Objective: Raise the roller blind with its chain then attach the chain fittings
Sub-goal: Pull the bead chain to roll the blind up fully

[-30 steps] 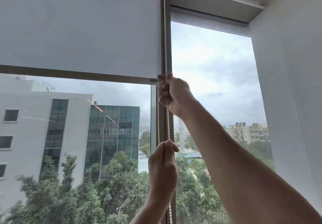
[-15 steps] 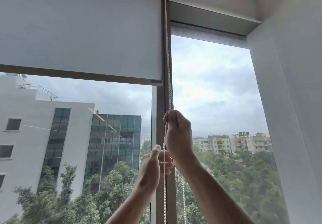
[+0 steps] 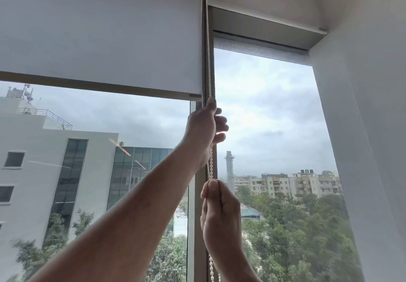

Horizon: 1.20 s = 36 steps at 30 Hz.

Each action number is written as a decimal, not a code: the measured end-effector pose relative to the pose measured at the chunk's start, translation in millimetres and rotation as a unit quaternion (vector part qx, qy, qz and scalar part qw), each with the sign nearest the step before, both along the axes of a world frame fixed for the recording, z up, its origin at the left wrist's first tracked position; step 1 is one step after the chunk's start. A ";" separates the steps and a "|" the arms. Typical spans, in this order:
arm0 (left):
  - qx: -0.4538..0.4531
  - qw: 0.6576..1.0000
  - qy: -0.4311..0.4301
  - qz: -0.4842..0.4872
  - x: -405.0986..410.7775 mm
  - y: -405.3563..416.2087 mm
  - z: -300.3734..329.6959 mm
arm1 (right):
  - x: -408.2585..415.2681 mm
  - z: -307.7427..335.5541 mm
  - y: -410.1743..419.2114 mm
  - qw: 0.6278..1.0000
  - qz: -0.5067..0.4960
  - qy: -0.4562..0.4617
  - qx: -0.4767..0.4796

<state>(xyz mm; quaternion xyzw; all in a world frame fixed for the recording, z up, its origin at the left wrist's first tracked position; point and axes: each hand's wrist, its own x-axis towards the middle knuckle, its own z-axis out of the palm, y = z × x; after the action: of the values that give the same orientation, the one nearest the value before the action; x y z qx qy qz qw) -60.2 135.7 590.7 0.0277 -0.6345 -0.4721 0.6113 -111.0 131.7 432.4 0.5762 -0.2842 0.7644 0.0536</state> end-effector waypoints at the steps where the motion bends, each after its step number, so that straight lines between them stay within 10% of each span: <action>1: 0.031 0.999 0.016 -0.003 -2.9 3.9 4.0 | 0.0 -4.4 -0.4 1.000 0.010 -0.002 0.007; 11: -0.066 0.974 0.090 0.198 -13.6 4.5 -29.2 | -29.1 -1.4 -1.8 0.974 0.184 0.013 0.133; 25: -0.141 0.957 0.096 0.235 -9.2 -1.2 -105.1 | 4.5 169.2 39.6 0.942 0.310 -0.068 0.108; 36: -0.137 0.966 0.066 0.208 -19.0 -30.0 -168.1 | 17.4 159.4 16.9 0.995 0.033 -0.090 0.022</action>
<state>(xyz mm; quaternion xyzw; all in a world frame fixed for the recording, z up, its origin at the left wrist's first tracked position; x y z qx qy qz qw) -79.3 105.7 422.7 0.0439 -0.6318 -0.2439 0.7344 -93.6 148.6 591.9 0.5157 -0.2854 0.8078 -0.0105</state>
